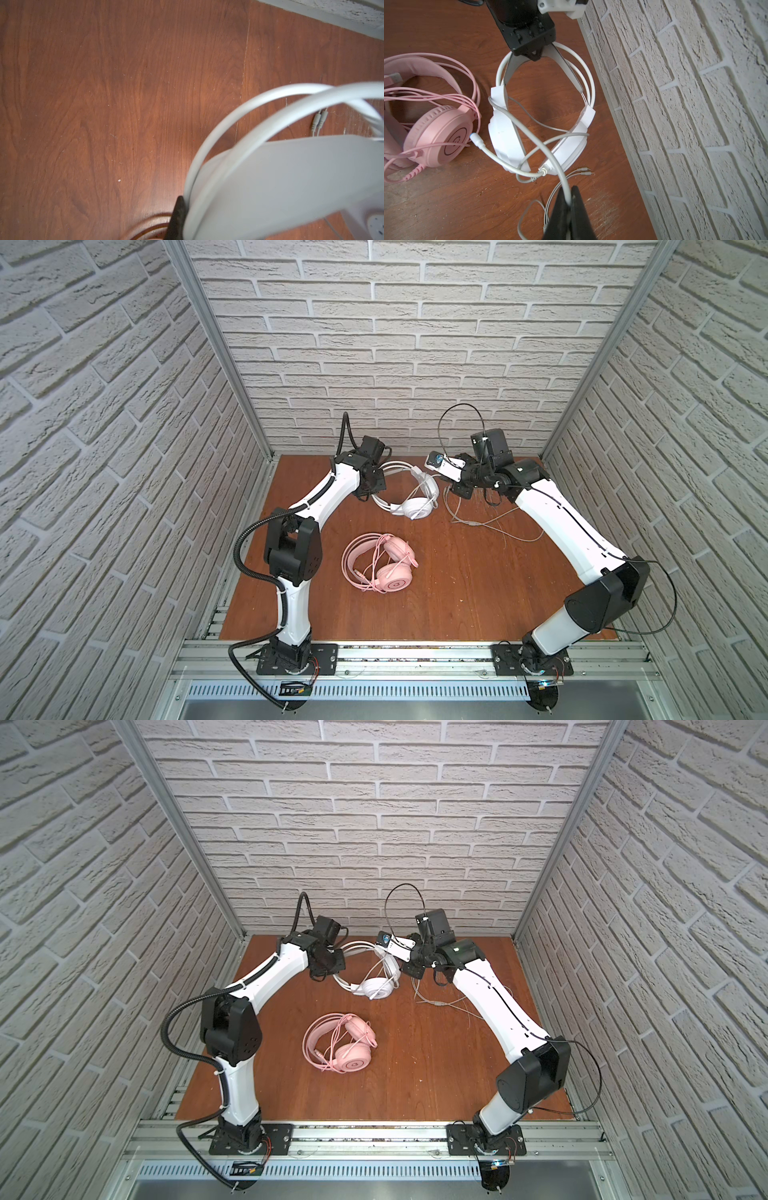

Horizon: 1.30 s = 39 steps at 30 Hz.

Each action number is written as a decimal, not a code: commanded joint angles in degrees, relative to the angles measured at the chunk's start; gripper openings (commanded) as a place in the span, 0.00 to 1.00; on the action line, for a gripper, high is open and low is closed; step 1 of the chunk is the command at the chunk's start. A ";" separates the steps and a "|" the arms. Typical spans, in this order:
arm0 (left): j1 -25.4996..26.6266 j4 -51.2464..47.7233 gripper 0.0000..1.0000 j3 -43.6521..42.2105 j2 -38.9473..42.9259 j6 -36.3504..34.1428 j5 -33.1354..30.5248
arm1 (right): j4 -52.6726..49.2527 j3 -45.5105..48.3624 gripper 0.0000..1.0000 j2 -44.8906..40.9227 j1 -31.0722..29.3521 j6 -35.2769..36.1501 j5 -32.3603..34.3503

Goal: Wrap the headphones

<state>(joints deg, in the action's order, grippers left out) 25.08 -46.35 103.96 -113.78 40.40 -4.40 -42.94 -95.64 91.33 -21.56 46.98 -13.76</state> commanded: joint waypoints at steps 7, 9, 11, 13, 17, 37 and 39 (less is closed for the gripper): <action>-1.68 3.89 0.00 2.38 0.61 4.77 6.60 | -4.68 11.64 0.06 -11.06 -0.98 8.37 -9.84; -1.63 3.77 0.00 3.42 0.33 4.96 7.10 | -7.16 12.45 0.06 -11.35 -1.86 9.22 -7.76; -1.59 3.25 0.00 4.68 -0.18 4.87 7.17 | -8.30 13.20 0.06 -11.52 -2.62 9.36 -5.79; -1.48 2.83 0.00 5.12 -0.47 4.82 6.72 | -8.06 13.78 0.06 -11.86 -2.82 9.36 -5.61; -1.09 2.18 0.00 5.02 -1.01 4.69 6.16 | -6.62 12.70 0.06 -11.95 -3.51 8.57 -6.92; 1.48 -2.69 0.00 4.92 -0.31 -0.26 0.25 | -7.57 -9.06 0.05 4.23 0.90 7.91 -2.79; 1.40 -2.48 0.00 4.57 -0.11 -0.12 0.23 | -8.27 -7.94 0.06 3.18 0.82 10.21 -5.71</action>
<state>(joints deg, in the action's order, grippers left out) 26.35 -49.78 107.31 -115.68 40.47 -3.81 -49.65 -103.04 96.33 -20.64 54.78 -15.97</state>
